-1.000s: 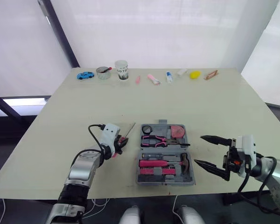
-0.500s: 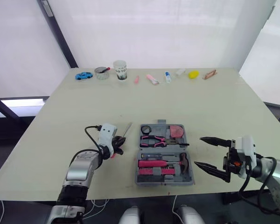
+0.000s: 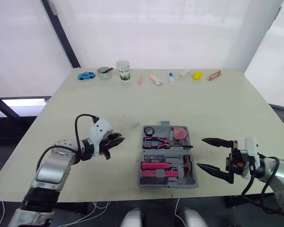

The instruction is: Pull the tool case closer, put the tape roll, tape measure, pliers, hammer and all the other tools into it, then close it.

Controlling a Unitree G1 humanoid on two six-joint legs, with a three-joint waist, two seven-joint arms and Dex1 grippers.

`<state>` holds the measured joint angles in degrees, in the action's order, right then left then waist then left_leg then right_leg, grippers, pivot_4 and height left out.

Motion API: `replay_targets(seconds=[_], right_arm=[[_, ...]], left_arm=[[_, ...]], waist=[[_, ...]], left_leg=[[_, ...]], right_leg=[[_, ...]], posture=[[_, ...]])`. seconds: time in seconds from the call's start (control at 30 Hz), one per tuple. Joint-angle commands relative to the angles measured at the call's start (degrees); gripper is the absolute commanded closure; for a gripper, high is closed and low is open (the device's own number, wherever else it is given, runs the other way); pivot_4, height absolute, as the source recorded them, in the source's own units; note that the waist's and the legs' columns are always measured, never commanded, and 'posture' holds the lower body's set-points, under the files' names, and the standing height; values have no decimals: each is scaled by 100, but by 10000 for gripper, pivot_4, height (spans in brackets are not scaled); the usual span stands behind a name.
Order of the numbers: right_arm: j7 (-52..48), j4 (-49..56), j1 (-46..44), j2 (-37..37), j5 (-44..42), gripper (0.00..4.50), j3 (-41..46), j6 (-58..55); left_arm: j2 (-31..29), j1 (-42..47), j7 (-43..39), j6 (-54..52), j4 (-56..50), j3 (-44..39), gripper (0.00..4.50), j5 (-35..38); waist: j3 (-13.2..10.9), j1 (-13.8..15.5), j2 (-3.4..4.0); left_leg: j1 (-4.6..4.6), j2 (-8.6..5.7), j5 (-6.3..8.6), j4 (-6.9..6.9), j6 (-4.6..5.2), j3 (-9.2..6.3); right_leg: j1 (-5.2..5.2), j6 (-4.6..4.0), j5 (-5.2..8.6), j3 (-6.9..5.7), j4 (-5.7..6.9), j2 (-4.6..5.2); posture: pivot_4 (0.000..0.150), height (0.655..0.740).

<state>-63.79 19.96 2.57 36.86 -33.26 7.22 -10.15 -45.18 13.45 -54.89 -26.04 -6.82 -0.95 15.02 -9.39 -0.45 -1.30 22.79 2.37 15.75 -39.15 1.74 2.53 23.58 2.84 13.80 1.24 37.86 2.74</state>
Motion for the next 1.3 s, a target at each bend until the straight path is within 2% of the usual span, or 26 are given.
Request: replay_targets(seconds=[0.03, 0.17, 0.47, 0.57, 0.77, 0.83, 1.3], right_arm=[[-152, -75, 48, 24, -113, 0, 193, 208], [-296, -198, 195, 97, -106, 0, 335, 339], [-523, -215, 744, 217, -136, 0, 676, 458], [-555, -143, 858, 283, -197, 0, 744, 408], [-671, -177, 1030, 416, -247, 0, 819, 412], [-721, -200, 1096, 449, -227, 0, 839, 443], [-799, -239, 1314, 527, -257, 0, 912, 412]], left_arm=[[-420, 7, -654, -220, -699, 280, 40045, 218], [-603, 90, -906, -522, -1088, 528, 40045, 331], [-88, 962, -1122, -990, -1255, 2054, 40045, 7], [-14, 1179, -1104, -1111, -1222, 2564, 40045, -315], [307, 1485, -964, -1598, -1261, 3203, 40045, -678], [357, 1567, -852, -1743, -1289, 3387, 40045, -872], [745, 2099, -1099, -2434, -1439, 4166, 40045, -844]], waist=[[-1, 0, 1], [-3, 0, 3], [-3, 72, 2], [-3, 69, 2], [-4, 115, 1], [-4, 115, 1], [-4, 119, 1]], left_leg=[[0, 0, 0, 0, 0, 2], [-1, -1, 0, 0, 0, 4], [0, -4, 0, -4, 0, 18], [0, -4, 0, -3, 0, 20], [1, -4, 0, -7, 1, 18], [1, -4, 0, -7, 1, 17], [3, -4, 0, -9, 1, 11]], right_leg=[[0, 0, 0, 0, 0, -1], [0, 1, 1, 4, -2, -1], [-1, 2, 1, 6, 1, -9], [-1, 2, 1, 5, 1, -13], [-2, 2, 2, 6, 1, -13], [-2, 2, 2, 5, 1, -13], [-2, 3, 2, 7, 1, -15]], posture=[[1500, 7400], [1500, 7400], [1500, 7400], [1500, 7400], [1500, 7400], [1500, 7400], [1500, 7400]])
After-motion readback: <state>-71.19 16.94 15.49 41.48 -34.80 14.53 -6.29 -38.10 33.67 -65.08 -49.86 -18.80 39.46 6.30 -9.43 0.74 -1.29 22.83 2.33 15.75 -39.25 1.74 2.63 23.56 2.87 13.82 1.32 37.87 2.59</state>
